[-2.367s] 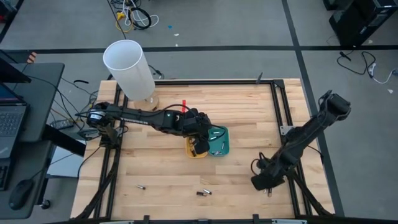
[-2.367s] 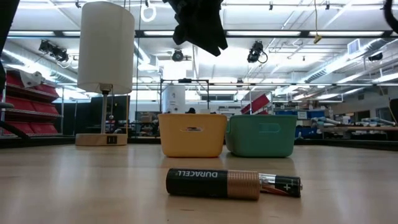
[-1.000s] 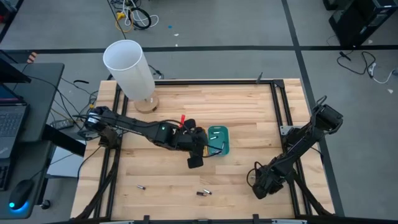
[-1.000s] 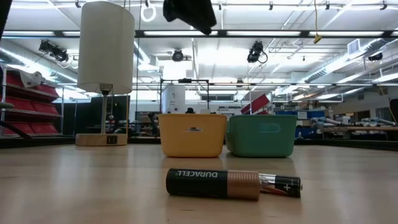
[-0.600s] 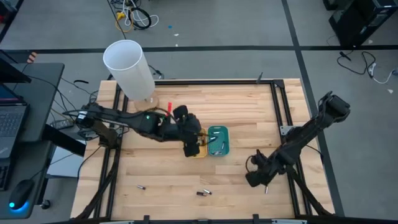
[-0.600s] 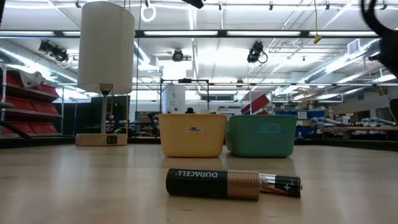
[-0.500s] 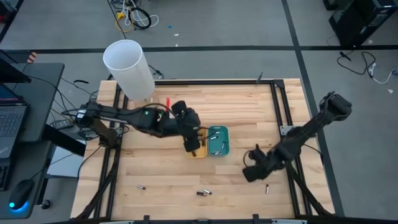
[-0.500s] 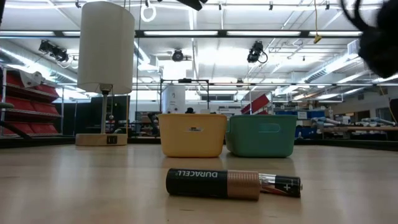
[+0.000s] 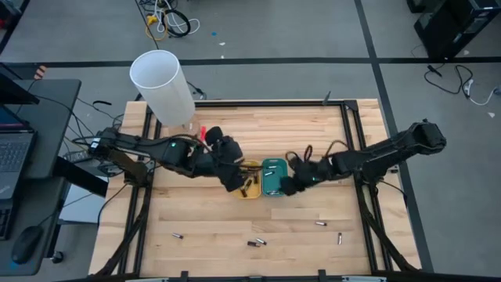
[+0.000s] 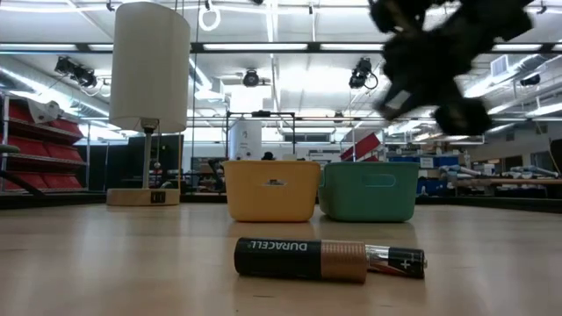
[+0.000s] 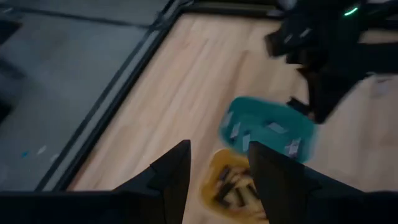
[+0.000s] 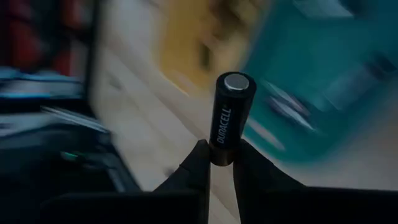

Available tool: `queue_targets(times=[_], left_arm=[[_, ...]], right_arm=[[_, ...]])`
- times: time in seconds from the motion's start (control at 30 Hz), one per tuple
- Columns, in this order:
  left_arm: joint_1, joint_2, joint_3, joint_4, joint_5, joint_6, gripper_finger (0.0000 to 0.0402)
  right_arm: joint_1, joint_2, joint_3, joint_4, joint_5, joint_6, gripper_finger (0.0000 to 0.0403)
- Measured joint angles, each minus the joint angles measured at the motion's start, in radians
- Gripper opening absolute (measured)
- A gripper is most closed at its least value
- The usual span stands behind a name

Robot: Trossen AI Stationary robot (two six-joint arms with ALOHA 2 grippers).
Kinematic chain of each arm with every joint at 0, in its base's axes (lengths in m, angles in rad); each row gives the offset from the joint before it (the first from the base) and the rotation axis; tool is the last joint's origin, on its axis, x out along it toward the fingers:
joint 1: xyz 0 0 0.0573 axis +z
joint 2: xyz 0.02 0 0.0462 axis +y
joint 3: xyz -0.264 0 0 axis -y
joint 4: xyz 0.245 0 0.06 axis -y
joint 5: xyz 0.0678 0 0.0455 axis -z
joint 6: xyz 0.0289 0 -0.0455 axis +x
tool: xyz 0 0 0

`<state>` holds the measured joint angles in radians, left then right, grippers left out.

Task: Sort batteries
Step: Put the black battery into the yellow bin, then put the silver battery into the blue bin

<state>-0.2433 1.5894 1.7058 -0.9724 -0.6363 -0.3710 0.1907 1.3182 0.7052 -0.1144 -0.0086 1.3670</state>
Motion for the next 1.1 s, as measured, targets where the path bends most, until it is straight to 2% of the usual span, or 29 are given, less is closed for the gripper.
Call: queue_targets(times=[0.1,0.17,0.3,0.37,0.57,0.73,0.9,1.1], left_arm=[[0.003,0.000,0.000,-0.043,-0.024,-0.038,0.0176],[0.002,-0.001,0.000,-0.050,-0.026,-0.051,0.0176],[0.000,-0.002,-0.003,-0.077,-0.018,-0.092,0.0176],[-0.007,-0.002,-0.004,-0.132,-0.003,-0.125,0.0176],[-0.044,0.002,-0.044,-0.211,0.180,-0.131,0.0176],[-0.097,0.003,-0.145,-0.200,0.262,-0.160,0.0176],[-0.139,0.003,-0.244,-0.203,0.278,-0.266,0.0177],[-0.204,0.003,-0.379,-0.203,0.411,-0.270,0.0177]], right_arm=[[-0.068,0.074,0.005,0.219,-0.077,-0.092,0.0042],[-0.106,0.137,0.043,0.281,-0.144,-0.137,0.0042],[-0.161,0.266,0.167,0.266,-0.218,-0.238,0.0042],[-0.176,0.322,0.229,0.229,-0.221,-0.269,0.0046],[-0.188,0.433,0.414,0.007,-0.144,-0.385,0.0081],[-0.188,0.468,0.518,-0.193,-0.071,-0.525,0.0121],[-0.194,0.431,0.526,-0.215,-0.009,-0.585,0.0147],[-0.201,0.366,0.526,-0.218,0.017,-0.660,0.0145]])
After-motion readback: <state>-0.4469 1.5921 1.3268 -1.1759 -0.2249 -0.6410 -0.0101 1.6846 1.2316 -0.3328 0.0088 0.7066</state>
